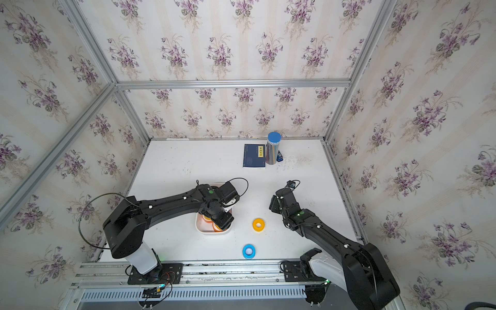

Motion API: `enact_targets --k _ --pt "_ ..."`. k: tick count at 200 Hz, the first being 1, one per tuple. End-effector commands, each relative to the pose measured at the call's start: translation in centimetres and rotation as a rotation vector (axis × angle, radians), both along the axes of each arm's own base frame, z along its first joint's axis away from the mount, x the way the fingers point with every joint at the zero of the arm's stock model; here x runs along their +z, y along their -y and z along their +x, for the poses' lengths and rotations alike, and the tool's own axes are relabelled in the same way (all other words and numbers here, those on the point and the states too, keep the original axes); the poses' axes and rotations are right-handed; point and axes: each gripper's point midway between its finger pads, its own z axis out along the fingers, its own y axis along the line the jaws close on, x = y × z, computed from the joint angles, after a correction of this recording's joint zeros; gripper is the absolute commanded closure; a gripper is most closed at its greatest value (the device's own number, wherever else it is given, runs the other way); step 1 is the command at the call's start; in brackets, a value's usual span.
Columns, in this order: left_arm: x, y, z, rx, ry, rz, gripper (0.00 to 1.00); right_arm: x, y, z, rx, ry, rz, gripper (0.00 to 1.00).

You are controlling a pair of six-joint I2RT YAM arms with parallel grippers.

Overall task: Put the sealing tape into the storage box
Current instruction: Place the sealing tape in the storage box, then pick up the sealing tape at the center of the board.

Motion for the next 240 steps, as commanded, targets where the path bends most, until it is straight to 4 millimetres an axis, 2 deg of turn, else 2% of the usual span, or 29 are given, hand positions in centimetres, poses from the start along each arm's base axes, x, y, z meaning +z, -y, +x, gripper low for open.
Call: enact_targets --k 1,52,81,102,120,142,171,174,181,209,224,240 --pt "0.2 0.3 -0.1 -0.002 -0.006 -0.018 0.31 0.4 -0.3 0.3 0.006 0.012 0.007 0.31" --pt "1.8 0.7 0.7 0.000 0.037 -0.037 0.30 0.3 -0.2 0.3 0.006 0.008 0.005 0.31" --pt "3.9 0.5 1.0 0.002 0.084 -0.061 0.30 0.4 -0.2 0.3 0.009 0.010 0.002 0.31" --pt "6.3 0.0 1.3 0.016 0.128 -0.070 0.29 0.5 -0.7 0.3 0.035 0.014 0.012 0.30" --pt "8.4 -1.2 1.1 0.019 0.172 -0.071 0.29 0.3 -1.2 0.1 0.065 -0.006 0.017 0.30" --pt "10.6 -3.9 0.6 0.060 0.235 -0.086 0.29 0.4 -2.0 -0.2 0.111 -0.060 0.023 0.29" --pt "11.6 -7.0 -1.0 0.125 0.271 -0.134 0.28 0.6 -3.9 -1.5 0.200 -0.115 0.039 0.27" --pt "11.7 -7.3 -1.2 0.129 0.274 -0.140 0.28 0.7 -4.9 -2.1 0.240 -0.119 0.029 0.27" --pt "11.9 -7.8 -1.7 0.136 0.276 -0.150 0.28 0.8 -5.5 -2.6 0.260 -0.128 -0.007 0.26" --pt "12.9 -9.0 -2.8 0.154 0.329 -0.217 0.27 -0.1 -6.8 -4.4 0.287 -0.212 -0.090 0.25" --pt "13.6 -8.6 -3.0 0.148 0.355 -0.288 0.27 -0.9 -8.0 -5.5 0.330 -0.235 -0.090 0.25" --pt "14.1 -8.8 -3.1 0.149 0.375 -0.308 0.26 -1.8 -8.0 -6.3 0.326 -0.273 -0.158 0.23"
